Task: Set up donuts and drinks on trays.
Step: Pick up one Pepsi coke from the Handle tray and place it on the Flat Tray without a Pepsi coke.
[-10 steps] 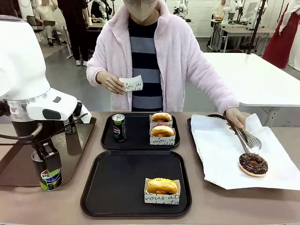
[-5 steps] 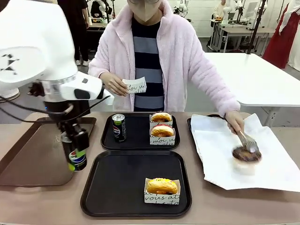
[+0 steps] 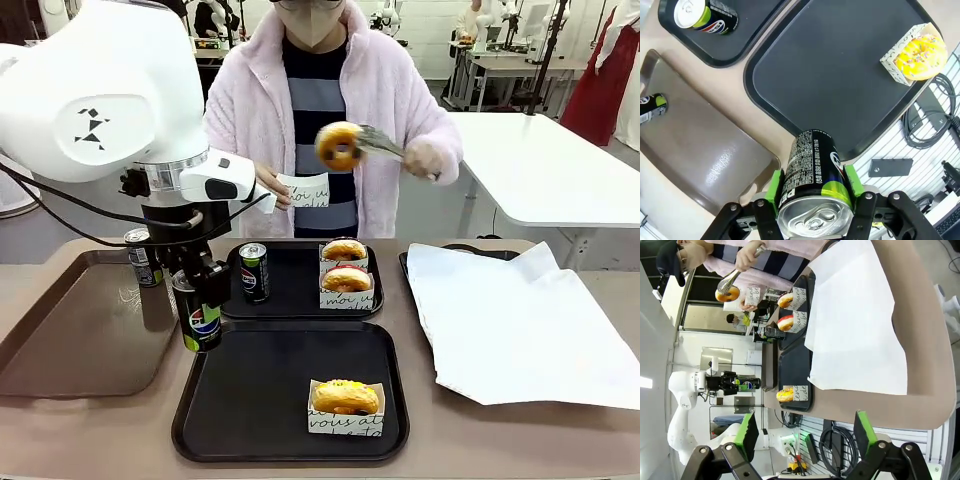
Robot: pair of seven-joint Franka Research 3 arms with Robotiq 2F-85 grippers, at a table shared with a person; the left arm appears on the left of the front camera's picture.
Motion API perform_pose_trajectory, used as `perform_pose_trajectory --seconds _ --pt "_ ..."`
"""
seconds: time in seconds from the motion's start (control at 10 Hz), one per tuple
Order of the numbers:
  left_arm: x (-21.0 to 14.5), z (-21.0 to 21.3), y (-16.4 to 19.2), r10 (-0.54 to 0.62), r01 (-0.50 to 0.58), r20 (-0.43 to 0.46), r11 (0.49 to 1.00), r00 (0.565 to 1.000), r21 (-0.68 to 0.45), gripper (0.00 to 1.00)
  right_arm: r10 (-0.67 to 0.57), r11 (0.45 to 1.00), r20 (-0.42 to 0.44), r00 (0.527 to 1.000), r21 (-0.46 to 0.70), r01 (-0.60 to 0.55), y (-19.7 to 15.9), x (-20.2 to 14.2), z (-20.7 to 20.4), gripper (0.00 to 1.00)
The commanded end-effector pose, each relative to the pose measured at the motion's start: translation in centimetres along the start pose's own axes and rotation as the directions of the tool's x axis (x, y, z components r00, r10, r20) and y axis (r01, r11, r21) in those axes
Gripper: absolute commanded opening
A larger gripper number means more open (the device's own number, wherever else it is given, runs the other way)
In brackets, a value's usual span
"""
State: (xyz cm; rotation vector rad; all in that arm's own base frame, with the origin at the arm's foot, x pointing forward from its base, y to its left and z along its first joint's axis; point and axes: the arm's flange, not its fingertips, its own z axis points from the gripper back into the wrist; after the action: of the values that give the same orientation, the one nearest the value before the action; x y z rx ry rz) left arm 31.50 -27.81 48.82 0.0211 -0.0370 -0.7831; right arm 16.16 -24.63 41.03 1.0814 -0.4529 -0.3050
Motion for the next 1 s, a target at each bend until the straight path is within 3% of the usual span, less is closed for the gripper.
perform_pose_trajectory --seconds 0.0,0.2,0.6,0.9 --pt "-0.6 0.5 -0.3 -0.01 0.01 0.0 1.0 1.0 0.005 0.59 0.001 1.0 -0.006 1.0 0.006 -0.001 -0.2 -0.1 0.0 1.0" --pt "-0.1 0.0 -0.1 -0.003 0.003 -0.004 1.0 1.0 0.001 0.59 0.001 1.0 -0.006 1.0 0.006 -0.001 -0.2 -0.1 0.0 1.0" --pt "4.0 -2.1 2.3 0.12 -0.109 0.062 0.981 0.991 -0.161 0.59 0.001 1.0 -0.006 1.0 0.006 -0.001 -0.2 -0.1 0.0 1.0" --pt "5.8 -4.2 2.3 0.143 -0.136 0.026 0.975 0.989 -0.176 0.59 0.001 1.0 -0.006 1.0 0.006 -0.001 -0.2 -0.1 0.0 1.0"
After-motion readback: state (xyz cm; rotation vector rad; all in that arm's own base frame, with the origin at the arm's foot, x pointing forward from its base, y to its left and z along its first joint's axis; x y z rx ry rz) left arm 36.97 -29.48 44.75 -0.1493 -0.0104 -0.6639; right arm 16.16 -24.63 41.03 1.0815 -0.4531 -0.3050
